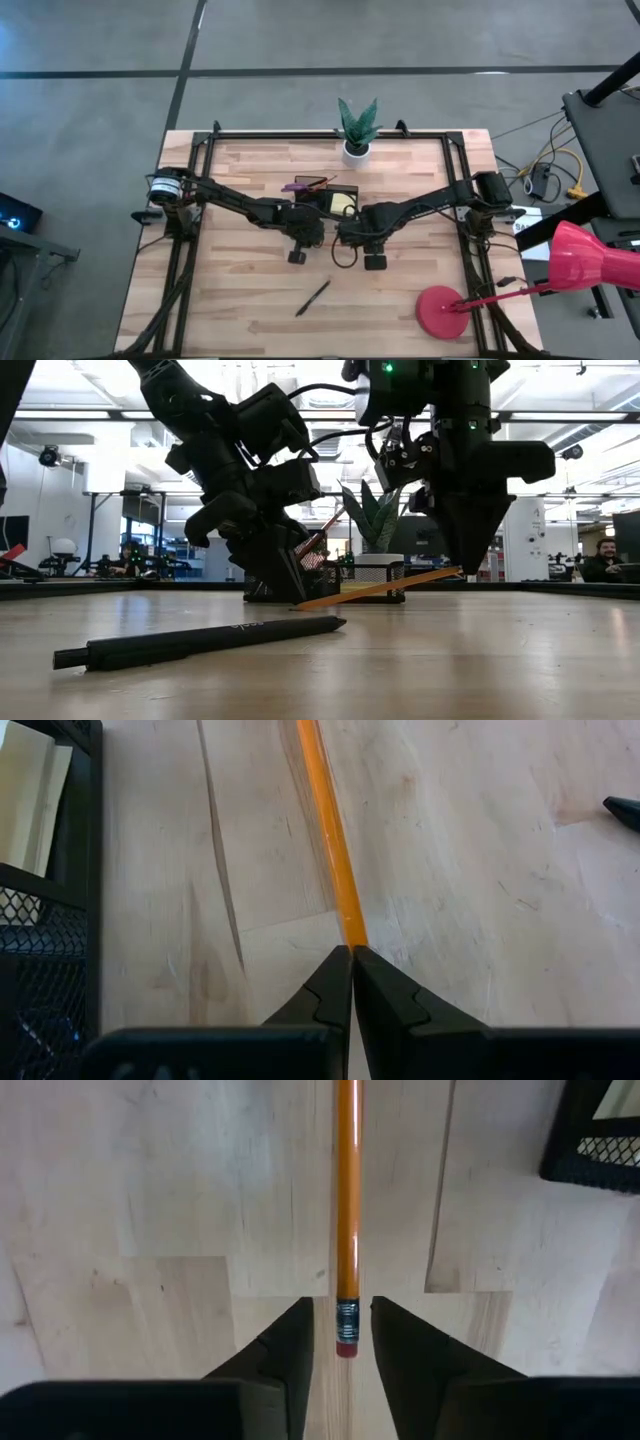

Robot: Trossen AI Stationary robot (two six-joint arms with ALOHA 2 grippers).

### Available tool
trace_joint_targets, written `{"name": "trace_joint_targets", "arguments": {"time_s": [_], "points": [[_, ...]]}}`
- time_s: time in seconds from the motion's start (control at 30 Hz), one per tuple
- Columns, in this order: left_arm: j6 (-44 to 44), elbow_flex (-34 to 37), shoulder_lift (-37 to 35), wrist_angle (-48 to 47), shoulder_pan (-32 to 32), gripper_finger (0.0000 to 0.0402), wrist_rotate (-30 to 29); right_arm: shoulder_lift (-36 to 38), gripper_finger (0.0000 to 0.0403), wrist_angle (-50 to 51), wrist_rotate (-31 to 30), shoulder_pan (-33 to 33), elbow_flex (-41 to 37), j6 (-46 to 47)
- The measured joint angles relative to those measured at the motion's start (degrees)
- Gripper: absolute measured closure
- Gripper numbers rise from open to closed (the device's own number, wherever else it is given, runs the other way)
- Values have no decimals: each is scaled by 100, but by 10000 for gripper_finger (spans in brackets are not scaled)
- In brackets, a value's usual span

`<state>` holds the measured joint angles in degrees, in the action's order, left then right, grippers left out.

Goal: Pick and place office supplies into organizer
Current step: Put the pencil into the desk organizer

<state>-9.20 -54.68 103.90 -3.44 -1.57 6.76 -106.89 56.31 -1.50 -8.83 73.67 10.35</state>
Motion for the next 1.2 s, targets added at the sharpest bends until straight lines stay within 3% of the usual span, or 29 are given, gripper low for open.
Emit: {"name": "trace_joint_targets", "arguments": {"time_s": [0.5,0.9,1.2], "points": [[-3,9,-11,-52,1,402,-131,-7,380,-20,-41,-1,-152,36],[-2,-1,-110,-17,1,402,-205,-1,381,60,-302,6,-110,254],[58,-35,-889,-187,-3,402,-721,35,389,563,-1031,-17,271,140]]}}
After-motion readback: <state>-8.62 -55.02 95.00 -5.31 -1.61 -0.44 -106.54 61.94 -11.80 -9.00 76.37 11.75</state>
